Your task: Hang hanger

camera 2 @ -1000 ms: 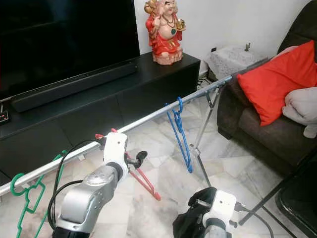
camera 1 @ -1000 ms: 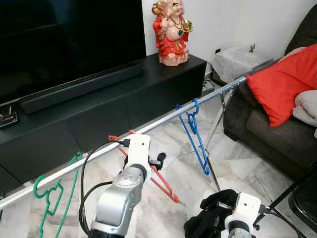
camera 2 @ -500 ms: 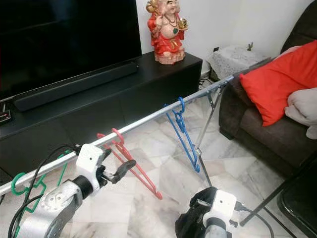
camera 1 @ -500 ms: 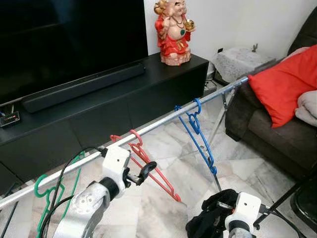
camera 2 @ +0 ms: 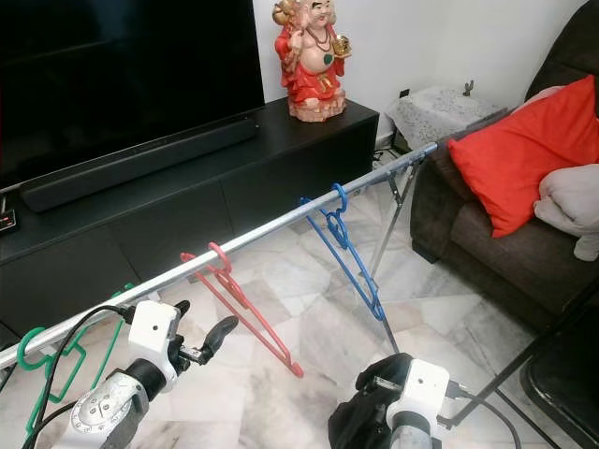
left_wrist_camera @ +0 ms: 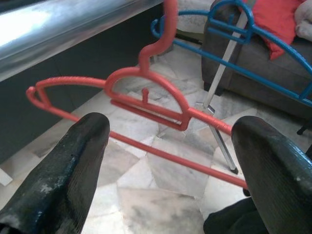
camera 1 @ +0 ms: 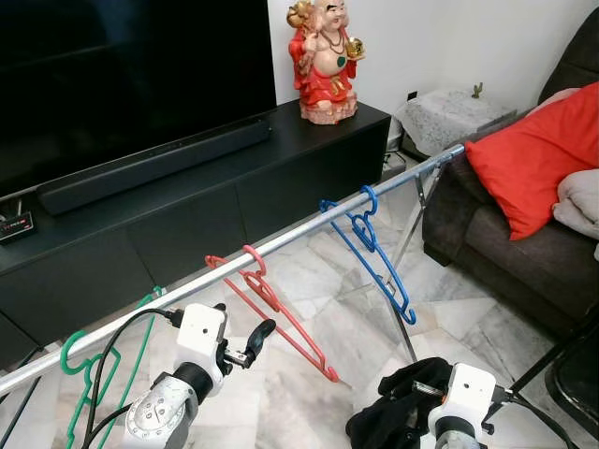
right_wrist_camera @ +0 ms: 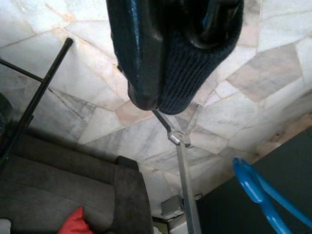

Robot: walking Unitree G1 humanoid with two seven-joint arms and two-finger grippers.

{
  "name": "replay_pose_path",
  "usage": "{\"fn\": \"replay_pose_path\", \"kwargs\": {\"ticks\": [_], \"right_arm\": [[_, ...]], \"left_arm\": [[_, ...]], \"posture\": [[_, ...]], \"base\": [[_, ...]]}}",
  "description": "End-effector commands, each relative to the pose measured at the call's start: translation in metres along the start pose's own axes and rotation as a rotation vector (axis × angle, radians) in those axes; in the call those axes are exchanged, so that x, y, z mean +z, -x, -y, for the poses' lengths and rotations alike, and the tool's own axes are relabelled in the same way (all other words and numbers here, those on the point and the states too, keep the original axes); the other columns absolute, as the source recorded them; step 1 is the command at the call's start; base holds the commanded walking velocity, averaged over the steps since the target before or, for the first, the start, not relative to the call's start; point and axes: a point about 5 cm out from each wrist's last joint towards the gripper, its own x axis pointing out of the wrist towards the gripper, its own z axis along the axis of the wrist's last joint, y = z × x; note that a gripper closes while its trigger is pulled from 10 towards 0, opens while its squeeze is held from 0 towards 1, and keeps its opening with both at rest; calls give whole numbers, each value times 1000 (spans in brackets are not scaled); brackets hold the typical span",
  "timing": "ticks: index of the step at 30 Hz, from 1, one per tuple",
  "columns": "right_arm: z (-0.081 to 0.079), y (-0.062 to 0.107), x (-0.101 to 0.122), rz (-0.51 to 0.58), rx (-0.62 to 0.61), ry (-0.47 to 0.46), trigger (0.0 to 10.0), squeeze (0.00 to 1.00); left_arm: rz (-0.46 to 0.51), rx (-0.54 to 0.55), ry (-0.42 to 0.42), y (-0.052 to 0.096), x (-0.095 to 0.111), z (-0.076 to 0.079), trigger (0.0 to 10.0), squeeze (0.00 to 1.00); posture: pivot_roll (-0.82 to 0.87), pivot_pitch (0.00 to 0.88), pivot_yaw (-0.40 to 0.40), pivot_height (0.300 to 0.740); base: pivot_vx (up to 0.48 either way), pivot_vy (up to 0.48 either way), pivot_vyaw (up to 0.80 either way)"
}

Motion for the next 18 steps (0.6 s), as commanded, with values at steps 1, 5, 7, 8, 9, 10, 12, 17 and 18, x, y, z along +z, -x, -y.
{"fn": "replay_pose_path", "kwargs": {"ticks": [1, 5, 7, 8, 9, 10, 12, 17, 18], "right_arm": [[-1, 1, 0, 12, 5, 1, 10000, 0], [0, 1, -1, 7, 6, 2, 10000, 0], [0, 2, -1, 6, 6, 3, 10000, 0], [0, 2, -1, 6, 5, 3, 10000, 0], [1, 2, -1, 6, 5, 3, 10000, 0], [1, 2, -1, 6, 3, 4, 10000, 0], [1, 1, -1, 7, 2, 5, 10000, 0], [1, 1, 0, 9, 2, 4, 10000, 0], [1, 1, 0, 9, 3, 3, 10000, 0]], "left_arm": [[6, -1, -23, -2, -4, -1, 10000, 0], [11, 5, -19, -3, -4, -1, 10000, 0], [8, 8, -12, -3, -4, -1, 10000, 0], [6, 10, -6, -3, -5, -1, 10000, 0], [5, 12, -2, -3, -5, -1, 10000, 0], [5, 15, 2, -4, -5, -2, 10000, 0], [1, 18, 6, -5, -6, -2, 10000, 0], [-34, 59, -7, -9, -8, -6, 10000, 0], [-45, 65, -8, -12, -8, -7, 10000, 0]], "posture": [[65, 37, 50, 740], [65, 45, 49, 740], [65, 45, 49, 740], [65, 45, 49, 740], [65, 45, 49, 740], [65, 47, 49, 740], [65, 47, 49, 740], [64, 49, 49, 740], [66, 51, 49, 740]], "base": [[0, -439, 0], [0, -432, 0], [0, -206, 0], [0, 0, 0], [0, 0, 0], [0, 0, 0], [0, 0, 0], [0, 0, 0], [0, 0, 0]]}}
